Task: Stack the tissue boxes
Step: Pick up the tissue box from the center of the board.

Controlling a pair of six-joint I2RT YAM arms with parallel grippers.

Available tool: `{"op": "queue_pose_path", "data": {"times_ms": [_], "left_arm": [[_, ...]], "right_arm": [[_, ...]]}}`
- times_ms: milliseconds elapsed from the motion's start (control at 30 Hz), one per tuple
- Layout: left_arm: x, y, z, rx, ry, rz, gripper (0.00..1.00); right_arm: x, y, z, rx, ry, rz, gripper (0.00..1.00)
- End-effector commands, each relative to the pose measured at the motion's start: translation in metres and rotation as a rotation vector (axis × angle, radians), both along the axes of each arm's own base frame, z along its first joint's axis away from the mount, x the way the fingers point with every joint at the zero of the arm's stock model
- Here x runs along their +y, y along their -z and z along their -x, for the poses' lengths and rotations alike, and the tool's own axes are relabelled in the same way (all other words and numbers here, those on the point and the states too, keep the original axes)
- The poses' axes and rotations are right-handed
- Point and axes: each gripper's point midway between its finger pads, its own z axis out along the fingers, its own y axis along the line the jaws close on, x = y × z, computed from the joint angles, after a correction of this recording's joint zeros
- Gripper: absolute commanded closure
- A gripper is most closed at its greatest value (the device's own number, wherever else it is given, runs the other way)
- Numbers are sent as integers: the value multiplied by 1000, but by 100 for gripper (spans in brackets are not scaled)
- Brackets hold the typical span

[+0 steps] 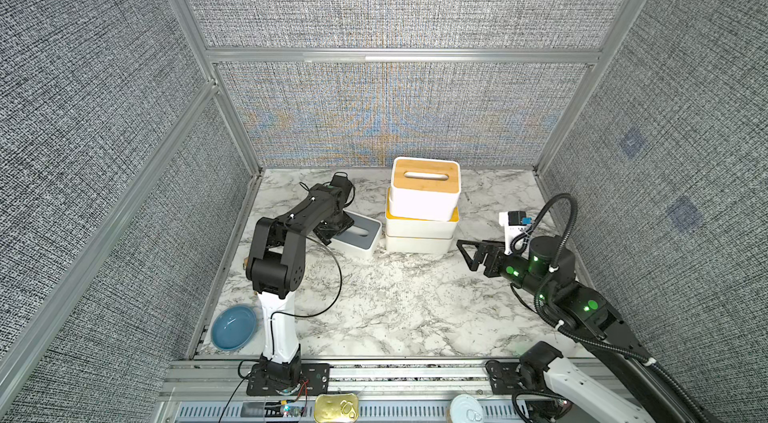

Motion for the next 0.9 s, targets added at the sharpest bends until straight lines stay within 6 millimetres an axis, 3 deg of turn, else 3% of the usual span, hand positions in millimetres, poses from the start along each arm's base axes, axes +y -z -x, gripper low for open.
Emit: {"op": "queue_pose_path", "data": {"times_ms": [0,133,300,400,533,567,867], "left_arm": [[3,3,1,6,-24,-1,30],[2,5,0,6,-24,14,43],[2,5,1,6,-21,16,49],[3,1,1,-4,-14,14,58],[7,-3,3,-16,-9,-5,62],[8,-14,2,-43,-5,1,64],[15,-37,11,-133,14,63,69]], "right_arm": [[3,-7,-2,-26,-8,-12,1],[3,-7,-1,-27,-9,-12,1],[3,-8,-1,-33,-10,-11,1],[4,-6,-1,-30,-13,-10,1],[5,-4,-1,-24,-17,-8,2],[6,-5,-1,-25,-18,-11,2],[10,-8,2,-39,-36,-21,1]]}}
